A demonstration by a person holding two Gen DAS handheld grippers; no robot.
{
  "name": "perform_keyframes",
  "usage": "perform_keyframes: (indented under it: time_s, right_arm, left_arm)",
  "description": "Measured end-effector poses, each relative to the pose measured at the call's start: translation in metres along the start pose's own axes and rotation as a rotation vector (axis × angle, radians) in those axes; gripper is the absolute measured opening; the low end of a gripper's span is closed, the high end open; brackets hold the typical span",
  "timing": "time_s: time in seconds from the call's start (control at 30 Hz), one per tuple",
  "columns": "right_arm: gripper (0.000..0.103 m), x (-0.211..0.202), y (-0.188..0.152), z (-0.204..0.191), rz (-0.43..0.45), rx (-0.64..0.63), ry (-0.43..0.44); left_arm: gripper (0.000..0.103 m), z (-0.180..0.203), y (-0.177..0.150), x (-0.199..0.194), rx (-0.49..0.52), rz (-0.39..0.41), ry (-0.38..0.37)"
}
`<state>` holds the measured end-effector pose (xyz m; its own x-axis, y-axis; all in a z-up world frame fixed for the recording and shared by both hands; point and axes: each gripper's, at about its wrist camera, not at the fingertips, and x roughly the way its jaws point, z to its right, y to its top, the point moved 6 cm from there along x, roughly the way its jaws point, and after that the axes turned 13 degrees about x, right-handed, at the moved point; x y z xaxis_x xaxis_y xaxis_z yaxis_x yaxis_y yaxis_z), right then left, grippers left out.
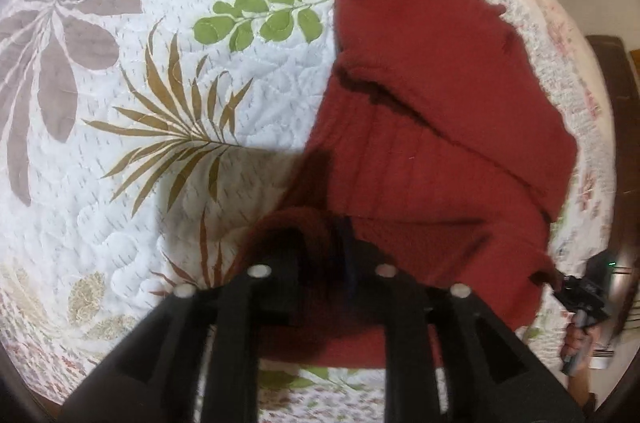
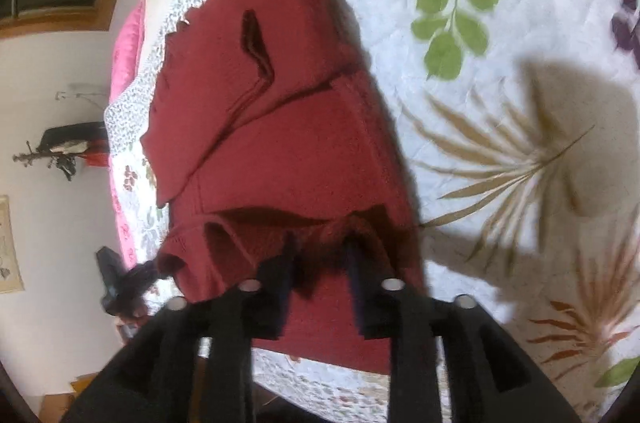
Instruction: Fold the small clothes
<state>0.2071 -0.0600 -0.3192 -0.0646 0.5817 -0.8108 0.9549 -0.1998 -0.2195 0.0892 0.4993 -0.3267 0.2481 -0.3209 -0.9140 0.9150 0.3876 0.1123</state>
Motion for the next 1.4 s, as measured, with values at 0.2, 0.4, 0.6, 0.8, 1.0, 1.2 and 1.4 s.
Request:
perform_keyframes:
  time_s: [0.2, 0.4, 0.6, 0.8, 1.0, 1.2, 1.4]
  right_arm:
    - [0.059, -0.037, -0.003, -0.008, 0.088, -0.14, -0.098]
    - [0.072, -0.026, -0.017, -0.056, 0.099, -0.419, -0.205]
    - [0.084, 0.014, -0.013, -0.072, 0.047, -0.555, -0.303]
    - [0.079, 0.04, -0.006, -0.057, -0.016, -0.533, -0.332]
    - [0.013, 0.055, -0.016, -0.057, -0.059, -0.578, -0.346]
    - [0.007, 0.03, -0.02, -0.064, -0.028, -0.539, -0.226]
    - [0.007, -0.008, -0.015, -0.069, 0.033, -0.484, -0.131]
  left_arm:
    - [0.075, -0.011, 0.013, -0.038, 0.063, 0.093, 0.147]
    - [0.075, 0.031, 0.028, -0.028, 0.333, 0.087, 0.217]
    - [0.075, 0.065, 0.042, 0.018, 0.517, 0.021, 0.236]
    - [0.071, 0.068, 0.045, 0.048, 0.565, -0.043, 0.232]
    - [0.022, 0.071, 0.046, 0.058, 0.582, -0.051, 0.232]
    - [0.007, 0.069, 0.045, 0.039, 0.541, 0.005, 0.164]
    - [0.006, 0.066, 0.048, 0.005, 0.473, 0.11, 0.094]
